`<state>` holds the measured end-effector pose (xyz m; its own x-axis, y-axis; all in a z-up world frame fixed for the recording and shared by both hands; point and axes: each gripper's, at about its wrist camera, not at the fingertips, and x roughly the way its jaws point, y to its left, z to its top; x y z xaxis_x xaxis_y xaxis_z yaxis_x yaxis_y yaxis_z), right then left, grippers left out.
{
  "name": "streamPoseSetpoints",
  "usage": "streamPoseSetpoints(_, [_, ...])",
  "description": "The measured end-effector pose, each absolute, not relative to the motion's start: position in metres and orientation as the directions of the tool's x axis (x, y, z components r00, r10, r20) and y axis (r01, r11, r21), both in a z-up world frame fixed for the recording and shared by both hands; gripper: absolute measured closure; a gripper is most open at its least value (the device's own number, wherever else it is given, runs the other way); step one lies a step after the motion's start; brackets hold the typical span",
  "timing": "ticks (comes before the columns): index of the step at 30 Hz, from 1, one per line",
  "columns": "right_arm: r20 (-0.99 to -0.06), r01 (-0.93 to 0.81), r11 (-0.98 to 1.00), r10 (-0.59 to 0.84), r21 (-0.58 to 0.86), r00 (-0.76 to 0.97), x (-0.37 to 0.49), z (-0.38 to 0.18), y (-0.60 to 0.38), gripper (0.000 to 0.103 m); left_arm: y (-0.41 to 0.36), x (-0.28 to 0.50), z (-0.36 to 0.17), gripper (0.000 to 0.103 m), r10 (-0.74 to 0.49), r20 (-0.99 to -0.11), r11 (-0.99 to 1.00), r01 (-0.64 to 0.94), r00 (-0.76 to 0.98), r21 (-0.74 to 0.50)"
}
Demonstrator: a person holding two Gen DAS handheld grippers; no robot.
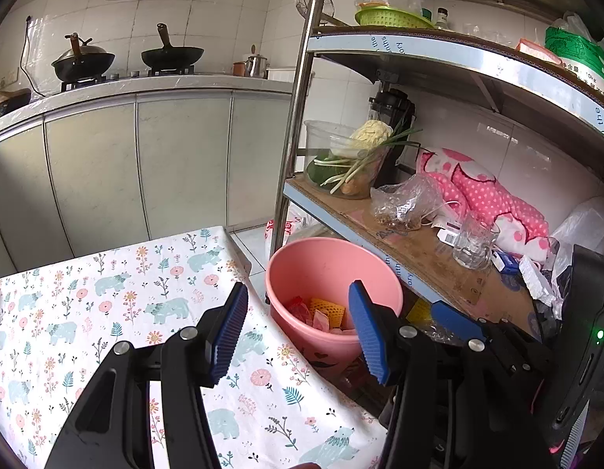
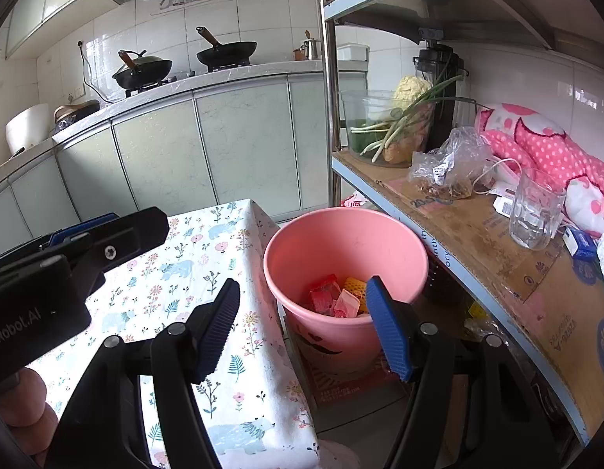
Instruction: Collect trash
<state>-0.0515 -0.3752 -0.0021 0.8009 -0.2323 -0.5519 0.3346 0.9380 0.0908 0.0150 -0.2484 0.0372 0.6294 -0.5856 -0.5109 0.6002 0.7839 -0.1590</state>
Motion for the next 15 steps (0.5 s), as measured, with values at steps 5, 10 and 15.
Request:
streamPoseSetpoints(5, [-0.551, 0.333, 0.939, -0.234, 0.085, 0.801, -0.0511, -0.0024, -0.3732, 0.035, -0.2439, 0.0139, 0.0363, 0.050, -0.583, -0.510, 0.786, 0.597, 0.632, -0.161])
streamPoseSetpoints(10, [-0.554, 0.332, 0.940, -0.234, 0.081, 0.799, -0.0504, -0.0029, -0.3718, 0.035, -0.2427, 0.0143, 0.0358, 0.051, -0.582, -0.513, 0.787, 0.596, 0.631, -0.159])
streamPoseSetpoints(15, [-0.552, 0.331, 0.940, -0.235, 0.079, 0.800, -0.0496, -0.0030, -0.3707, 0.035, -0.2407, 0.0151, 0.0348, 0.051, -0.581, -0.515, 0.788, 0.595, 0.630, -0.160])
